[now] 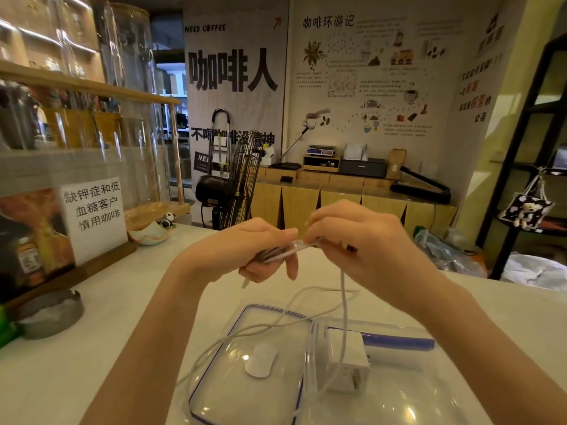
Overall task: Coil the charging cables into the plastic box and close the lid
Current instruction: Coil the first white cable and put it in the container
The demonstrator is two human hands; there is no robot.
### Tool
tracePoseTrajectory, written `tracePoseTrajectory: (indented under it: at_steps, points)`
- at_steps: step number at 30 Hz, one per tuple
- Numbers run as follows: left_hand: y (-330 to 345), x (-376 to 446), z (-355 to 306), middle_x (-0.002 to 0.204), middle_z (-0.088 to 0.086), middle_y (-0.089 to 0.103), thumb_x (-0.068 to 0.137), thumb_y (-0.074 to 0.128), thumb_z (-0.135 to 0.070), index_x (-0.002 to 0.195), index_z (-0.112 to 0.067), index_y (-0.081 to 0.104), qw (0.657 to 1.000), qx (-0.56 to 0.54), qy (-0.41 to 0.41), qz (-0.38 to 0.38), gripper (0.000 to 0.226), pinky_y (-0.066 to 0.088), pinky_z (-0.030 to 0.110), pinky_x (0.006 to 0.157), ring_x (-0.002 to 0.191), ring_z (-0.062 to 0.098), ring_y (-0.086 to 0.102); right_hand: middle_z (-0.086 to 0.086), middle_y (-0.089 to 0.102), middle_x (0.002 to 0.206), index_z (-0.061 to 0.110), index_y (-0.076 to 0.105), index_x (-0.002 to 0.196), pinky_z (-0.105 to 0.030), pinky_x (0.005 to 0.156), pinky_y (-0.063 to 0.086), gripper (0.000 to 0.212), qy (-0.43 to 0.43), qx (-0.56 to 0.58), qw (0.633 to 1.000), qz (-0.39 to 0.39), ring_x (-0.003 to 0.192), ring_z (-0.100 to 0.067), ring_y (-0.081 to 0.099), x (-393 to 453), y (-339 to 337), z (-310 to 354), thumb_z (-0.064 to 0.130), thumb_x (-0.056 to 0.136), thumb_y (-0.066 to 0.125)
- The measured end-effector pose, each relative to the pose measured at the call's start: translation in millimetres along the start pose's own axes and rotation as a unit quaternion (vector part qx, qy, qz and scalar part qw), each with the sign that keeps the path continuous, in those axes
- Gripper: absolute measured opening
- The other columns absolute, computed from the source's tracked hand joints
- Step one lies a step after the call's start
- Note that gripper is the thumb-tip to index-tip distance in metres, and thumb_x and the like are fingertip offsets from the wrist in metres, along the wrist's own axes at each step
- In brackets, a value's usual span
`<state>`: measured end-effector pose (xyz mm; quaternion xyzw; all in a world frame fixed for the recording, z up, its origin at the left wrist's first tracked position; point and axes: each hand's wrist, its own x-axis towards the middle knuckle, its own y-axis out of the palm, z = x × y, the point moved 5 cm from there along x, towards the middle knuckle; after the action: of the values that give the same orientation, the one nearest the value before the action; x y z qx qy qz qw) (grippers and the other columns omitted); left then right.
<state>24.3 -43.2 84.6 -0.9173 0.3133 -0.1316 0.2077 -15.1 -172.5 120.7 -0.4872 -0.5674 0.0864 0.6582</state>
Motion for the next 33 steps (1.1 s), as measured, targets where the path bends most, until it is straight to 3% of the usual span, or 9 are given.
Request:
tracePoseTrajectory:
  at_steps: [2,6,10,15,18,21,24,28,33]
  points:
    - [3,-4,-2,0.04,-0.012,0.035,0.093,0.035,-0.033,0.072,-0.009,0.062,0.997,-0.041,0.016,0.063,0.042,0.025,0.012,0.038,0.035,0.004,0.025,-0.007,0.07,0.093,0.008,0.069,0.083,-0.007,0.08,0.045,0.01,0.017,0.003,0.999,-0.035,0.088,-0.009,0.057,1,-8,-14,0.005,0.074,0.067]
    - [5,-9,-2,0.04,-0.014,0.036,0.086,0.048,-0.038,0.068,-0.016,0.061,0.987,-0.074,0.053,0.129,0.032,0.027,0.01,0.04,0.036,0.001,0.028,0.006,0.069,0.088,0.016,0.071,0.088,-0.015,0.08,0.05,0.017,0.102,0.097,0.987,-0.078,0.083,-0.005,0.063,0,-16,-42,0.004,0.075,0.067]
    - [12,-9,-10,0.044,-0.005,0.028,0.09,0.047,-0.033,0.068,-0.016,0.06,0.956,-0.179,0.111,0.206,0.03,0.027,0.011,0.038,0.036,0.006,0.026,0.008,0.072,0.069,0.026,0.07,0.084,-0.019,0.064,0.056,0.021,0.217,0.292,0.926,-0.101,0.064,-0.013,0.066,-6,-2,-63,0.007,0.076,0.065]
    - [11,-19,-20,0.04,0.003,0.018,0.095,0.039,-0.023,0.071,-0.014,0.056,0.91,-0.237,0.178,0.291,0.031,0.023,0.017,0.037,0.033,0.011,0.017,0.01,0.07,0.064,0.022,0.07,0.085,-0.017,0.048,0.052,0.016,0.283,0.331,0.891,-0.124,0.052,-0.01,0.062,-18,14,-86,0.01,0.08,0.061]
    - [-1,-21,-20,0.041,-0.001,0.021,0.093,0.042,-0.026,0.069,-0.015,0.058,0.932,-0.224,0.177,0.221,0.031,0.022,0.018,0.037,0.034,0.01,0.02,0.009,0.069,0.064,0.017,0.069,0.091,-0.013,0.05,0.05,0.014,0.327,0.304,0.885,-0.135,0.054,-0.006,0.06,-30,17,-99,0.012,0.083,0.059]
    - [-12,-15,-19,0.044,-0.007,0.027,0.089,0.047,-0.029,0.067,-0.016,0.058,0.931,-0.293,0.184,0.115,0.028,0.022,0.017,0.037,0.036,0.009,0.023,0.007,0.065,0.079,0.016,0.065,0.103,-0.017,0.067,0.049,0.02,0.304,0.145,0.941,-0.029,0.072,-0.008,0.059,-32,26,-93,0.017,0.086,0.054]
    - [-14,-4,-19,0.049,-0.002,0.03,0.094,0.038,-0.022,0.08,-0.004,0.056,0.839,-0.49,0.196,0.133,0.028,0.023,0.021,0.043,0.042,0.011,0.027,0.011,0.054,0.087,0.017,0.062,0.107,-0.022,0.076,0.044,0.023,0.216,-0.012,0.974,0.065,0.081,-0.007,0.05,-30,37,-72,0.022,0.091,0.046]
    - [-17,7,-14,0.053,0.003,0.031,0.096,0.033,-0.017,0.088,0.002,0.052,0.726,-0.65,0.208,0.087,0.028,0.025,0.025,0.049,0.047,0.014,0.029,0.008,0.056,0.093,0.018,0.056,0.103,-0.024,0.081,0.047,0.021,0.236,0.041,0.966,0.101,0.085,-0.009,0.054,-35,49,-53,0.022,0.095,0.038]
    - [-17,10,-7,0.051,0.006,0.033,0.094,0.037,-0.012,0.088,0.003,0.053,0.68,-0.706,0.198,0.03,0.023,0.026,0.025,0.05,0.047,0.014,0.03,0.0,0.062,0.099,0.019,0.05,0.11,-0.027,0.079,0.049,0.023,0.244,0.041,0.956,0.157,0.087,-0.015,0.058,-40,64,-37,0.026,0.097,0.033]
